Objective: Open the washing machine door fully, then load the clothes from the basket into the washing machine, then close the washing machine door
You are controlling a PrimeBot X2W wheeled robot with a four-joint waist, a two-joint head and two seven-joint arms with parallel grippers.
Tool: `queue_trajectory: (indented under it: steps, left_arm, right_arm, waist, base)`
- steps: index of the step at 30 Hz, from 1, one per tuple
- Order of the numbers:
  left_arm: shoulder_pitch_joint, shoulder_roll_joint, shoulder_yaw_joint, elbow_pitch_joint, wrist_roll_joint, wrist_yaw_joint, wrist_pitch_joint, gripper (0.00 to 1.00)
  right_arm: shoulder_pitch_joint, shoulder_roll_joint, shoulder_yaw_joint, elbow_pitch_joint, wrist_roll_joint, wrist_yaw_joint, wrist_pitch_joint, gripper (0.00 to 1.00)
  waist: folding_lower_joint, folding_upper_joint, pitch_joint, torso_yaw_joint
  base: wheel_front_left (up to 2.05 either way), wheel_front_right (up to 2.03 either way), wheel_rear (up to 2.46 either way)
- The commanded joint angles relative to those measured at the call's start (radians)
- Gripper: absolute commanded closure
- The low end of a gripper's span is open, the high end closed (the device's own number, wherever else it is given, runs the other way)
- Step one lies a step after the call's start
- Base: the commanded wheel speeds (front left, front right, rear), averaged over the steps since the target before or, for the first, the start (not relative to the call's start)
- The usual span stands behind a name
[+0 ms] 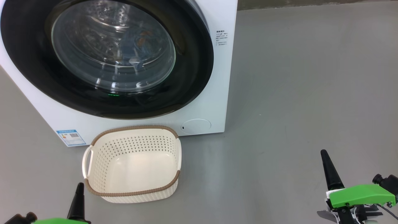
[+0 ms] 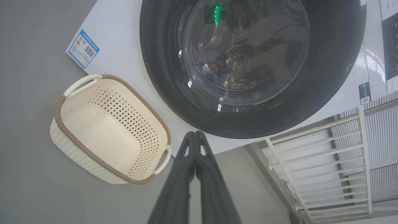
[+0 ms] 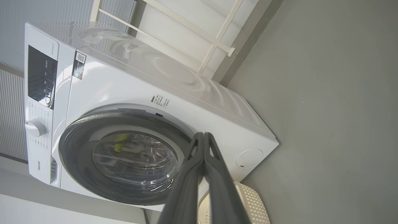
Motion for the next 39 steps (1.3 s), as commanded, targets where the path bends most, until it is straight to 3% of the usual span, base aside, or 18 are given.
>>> queue_trajectory:
  steps: [1, 39]
  left_arm:
    - [-0.049, 0.017, 0.019, -0.017, -0.037, -0.001, 0.011, 1.00]
    - [-0.096, 0.019, 0.020, 0.016, -0.482, -0.002, 0.122, 1.00]
  right_arm:
    - [-0.007, -0.002, 0.009, -0.032, 0.032, 0.000, 0.012, 1.00]
    - [0.008, 0.007, -0.017, -0.047, 0.427, -0.001, 0.124, 1.00]
  waist:
    - [-0.0001, 0.0000, -0.001, 0.000]
    - [-0.0001, 0.0000, -0.018, -0.008]
  base:
    - [0.00, 0.00, 0.00]
    - [0.00, 0.00, 0.00]
